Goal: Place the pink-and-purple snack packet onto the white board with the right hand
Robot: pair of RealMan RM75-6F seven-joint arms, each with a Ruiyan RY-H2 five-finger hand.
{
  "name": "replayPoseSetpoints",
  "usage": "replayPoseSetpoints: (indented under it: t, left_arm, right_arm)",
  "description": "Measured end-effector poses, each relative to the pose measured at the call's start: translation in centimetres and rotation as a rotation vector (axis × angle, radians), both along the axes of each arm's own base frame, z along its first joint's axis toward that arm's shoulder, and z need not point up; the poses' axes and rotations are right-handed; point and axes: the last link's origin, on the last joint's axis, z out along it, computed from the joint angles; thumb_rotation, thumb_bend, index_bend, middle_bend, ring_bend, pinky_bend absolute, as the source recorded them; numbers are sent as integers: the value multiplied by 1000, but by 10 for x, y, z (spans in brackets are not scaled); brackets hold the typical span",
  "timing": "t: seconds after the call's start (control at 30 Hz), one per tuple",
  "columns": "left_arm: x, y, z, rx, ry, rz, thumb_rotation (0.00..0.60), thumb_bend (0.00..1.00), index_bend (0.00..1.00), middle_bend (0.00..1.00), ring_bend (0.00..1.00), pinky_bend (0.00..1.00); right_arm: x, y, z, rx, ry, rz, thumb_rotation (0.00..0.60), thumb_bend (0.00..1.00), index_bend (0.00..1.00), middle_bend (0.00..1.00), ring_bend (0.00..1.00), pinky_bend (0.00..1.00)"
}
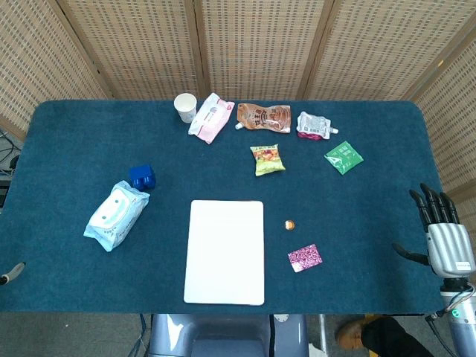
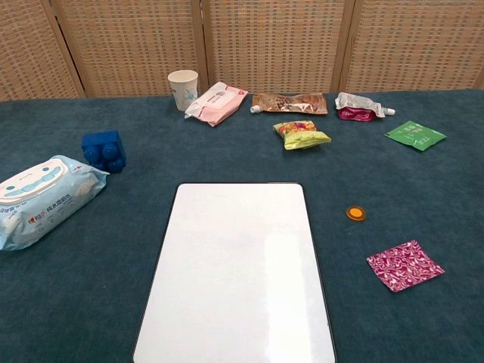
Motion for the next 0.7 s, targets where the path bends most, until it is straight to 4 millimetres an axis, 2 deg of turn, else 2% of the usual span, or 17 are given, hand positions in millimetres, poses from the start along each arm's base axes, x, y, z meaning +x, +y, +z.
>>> replayPoseSetpoints:
  t: [0.4,0.57,0.7]
  left_arm:
    - [0,0,0,0,2,0,582,0,0,0,0,0]
    - [0,0,-1,-3,2,-2,583,0,0,0,0,0]
    - [-1,1,0,1,2,0,583,0,0,0,0,0]
  right_arm:
    - [3,-1,-9,89,-26,15,600,0,11,0,0,0]
    - [16,-2,-26,261,-31,79,600,0,93,0,0,0]
    - [36,-8,-46,430,43,183,600,0,144,0,0,0]
